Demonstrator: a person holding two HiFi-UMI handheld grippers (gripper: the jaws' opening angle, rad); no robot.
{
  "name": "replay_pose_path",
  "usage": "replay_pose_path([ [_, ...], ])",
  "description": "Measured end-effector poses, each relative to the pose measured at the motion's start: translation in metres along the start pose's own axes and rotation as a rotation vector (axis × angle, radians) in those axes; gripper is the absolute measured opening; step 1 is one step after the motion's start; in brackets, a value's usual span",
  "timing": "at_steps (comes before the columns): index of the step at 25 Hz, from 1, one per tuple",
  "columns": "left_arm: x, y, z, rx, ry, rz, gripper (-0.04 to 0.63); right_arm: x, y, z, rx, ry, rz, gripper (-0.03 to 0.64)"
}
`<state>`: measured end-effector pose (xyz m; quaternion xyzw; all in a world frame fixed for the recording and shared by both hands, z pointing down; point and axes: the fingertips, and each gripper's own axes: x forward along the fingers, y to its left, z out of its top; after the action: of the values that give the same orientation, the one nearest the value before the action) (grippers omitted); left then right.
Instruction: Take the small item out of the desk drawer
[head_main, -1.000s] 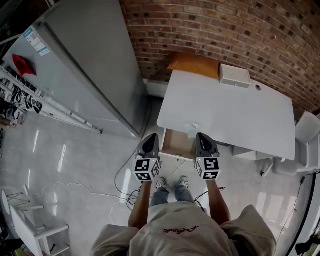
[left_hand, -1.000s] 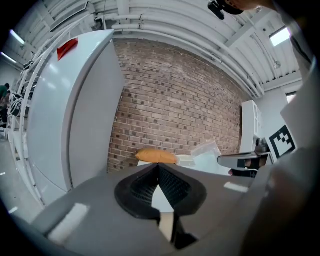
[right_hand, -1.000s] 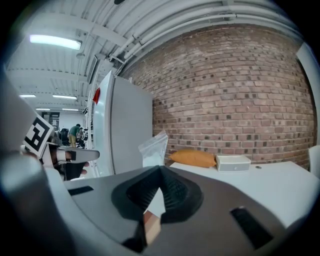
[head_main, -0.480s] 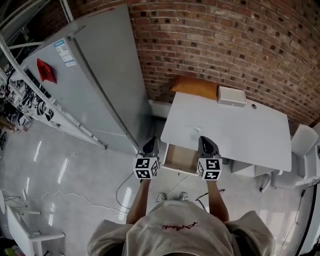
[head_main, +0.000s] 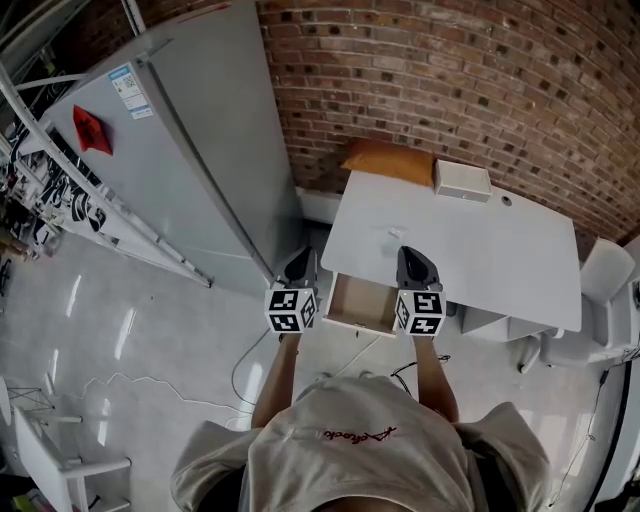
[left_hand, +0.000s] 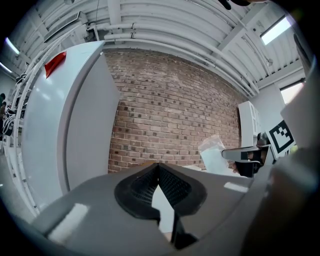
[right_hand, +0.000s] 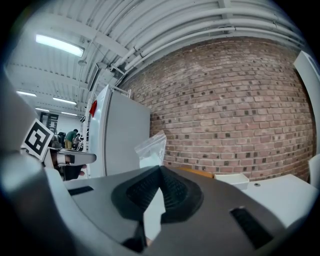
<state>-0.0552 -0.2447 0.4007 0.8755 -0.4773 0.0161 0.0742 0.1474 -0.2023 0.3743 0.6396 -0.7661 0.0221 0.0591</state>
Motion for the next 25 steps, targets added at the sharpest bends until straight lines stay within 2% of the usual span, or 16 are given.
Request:
replay_pose_path([
  [25,0.000,-0.012,0.016,0.040,-0.013,-0.045,0.008,-0.010,-0.003,0.001,-0.016,0.010,-0.035,0.011],
])
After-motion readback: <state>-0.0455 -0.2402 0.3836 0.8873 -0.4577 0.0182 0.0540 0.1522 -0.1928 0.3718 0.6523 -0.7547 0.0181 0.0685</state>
